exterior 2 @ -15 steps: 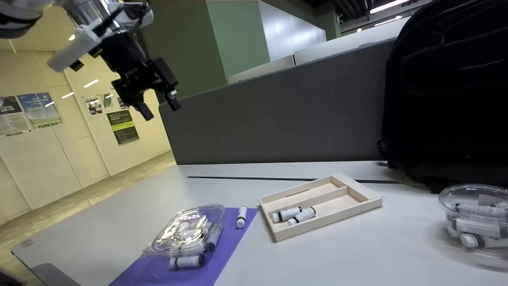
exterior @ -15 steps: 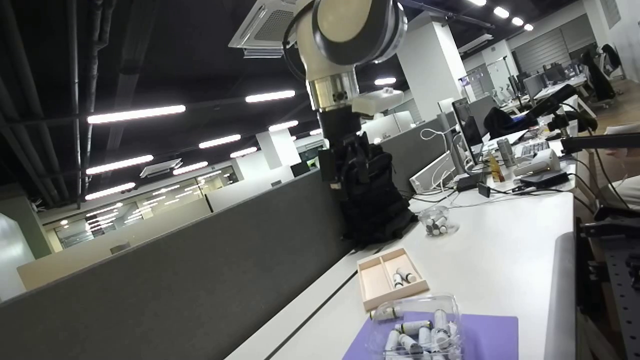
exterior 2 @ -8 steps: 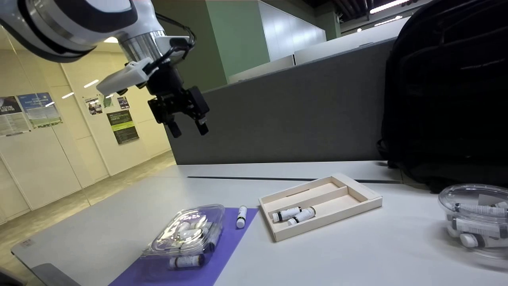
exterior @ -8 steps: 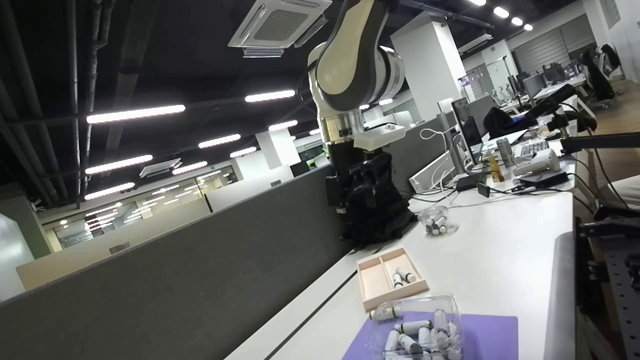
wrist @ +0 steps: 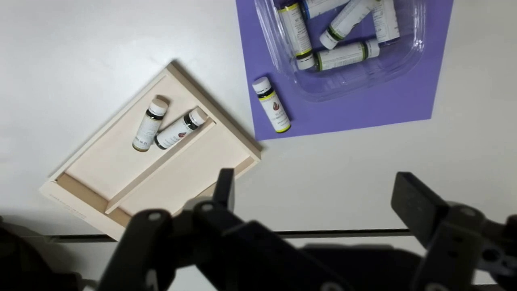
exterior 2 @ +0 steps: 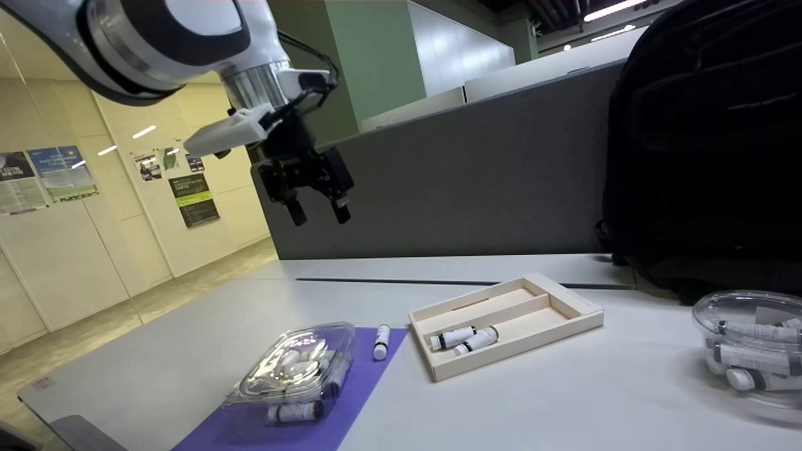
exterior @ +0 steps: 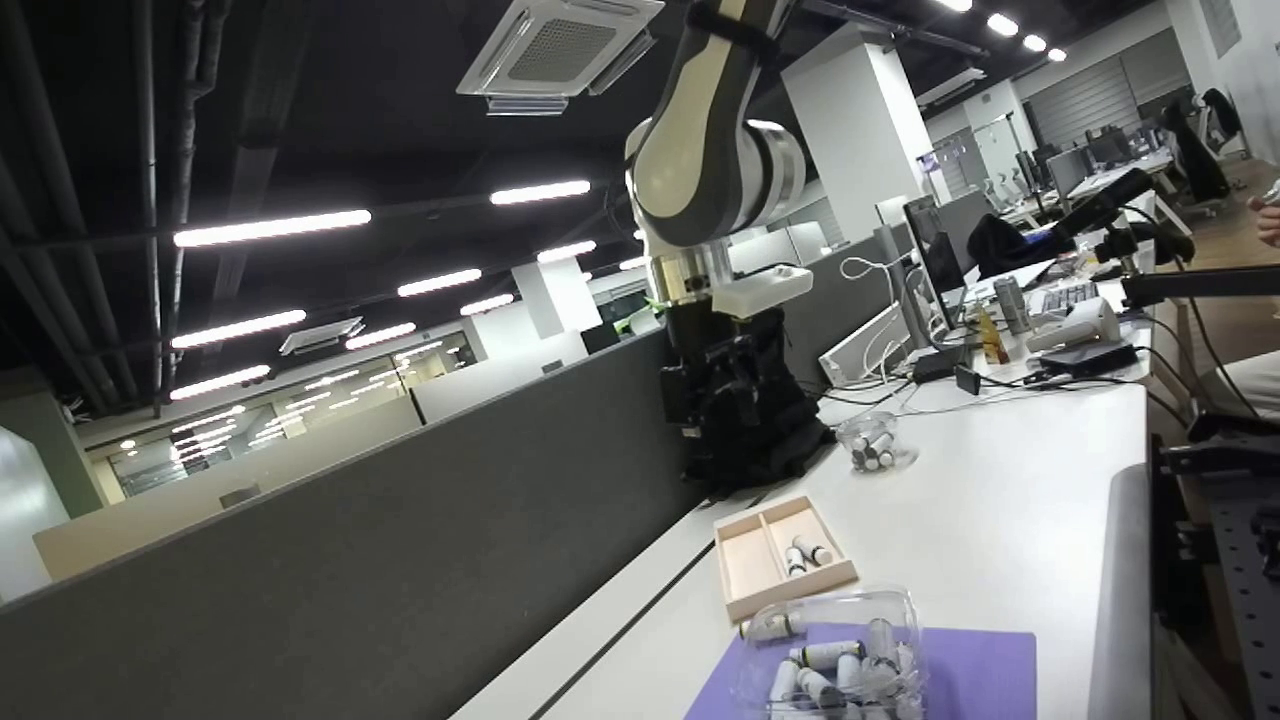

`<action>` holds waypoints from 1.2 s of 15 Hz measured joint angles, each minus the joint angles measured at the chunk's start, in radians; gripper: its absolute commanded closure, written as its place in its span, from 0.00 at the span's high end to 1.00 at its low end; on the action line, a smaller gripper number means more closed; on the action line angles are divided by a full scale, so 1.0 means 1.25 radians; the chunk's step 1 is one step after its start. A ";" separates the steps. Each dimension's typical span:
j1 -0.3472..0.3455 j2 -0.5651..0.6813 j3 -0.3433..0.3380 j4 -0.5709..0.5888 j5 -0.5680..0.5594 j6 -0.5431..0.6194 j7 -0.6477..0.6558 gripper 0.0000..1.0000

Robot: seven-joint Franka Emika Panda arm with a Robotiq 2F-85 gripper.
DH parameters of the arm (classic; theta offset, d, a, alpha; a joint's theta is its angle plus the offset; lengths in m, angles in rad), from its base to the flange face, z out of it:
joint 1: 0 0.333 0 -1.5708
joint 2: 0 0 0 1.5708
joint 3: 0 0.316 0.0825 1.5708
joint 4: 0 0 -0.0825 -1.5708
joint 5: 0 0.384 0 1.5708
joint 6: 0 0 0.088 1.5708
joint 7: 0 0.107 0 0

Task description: Put the bottle on the table on the tray

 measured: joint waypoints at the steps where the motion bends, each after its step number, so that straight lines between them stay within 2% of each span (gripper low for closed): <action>1: -0.002 0.031 -0.011 0.016 0.008 0.010 -0.020 1.00; 4: -0.010 0.139 -0.027 0.079 0.022 0.030 -0.054 1.00; 10: -0.007 0.316 -0.027 0.195 -0.001 0.034 -0.052 1.00; 18: 0.016 0.446 -0.029 0.246 -0.038 0.034 -0.009 1.00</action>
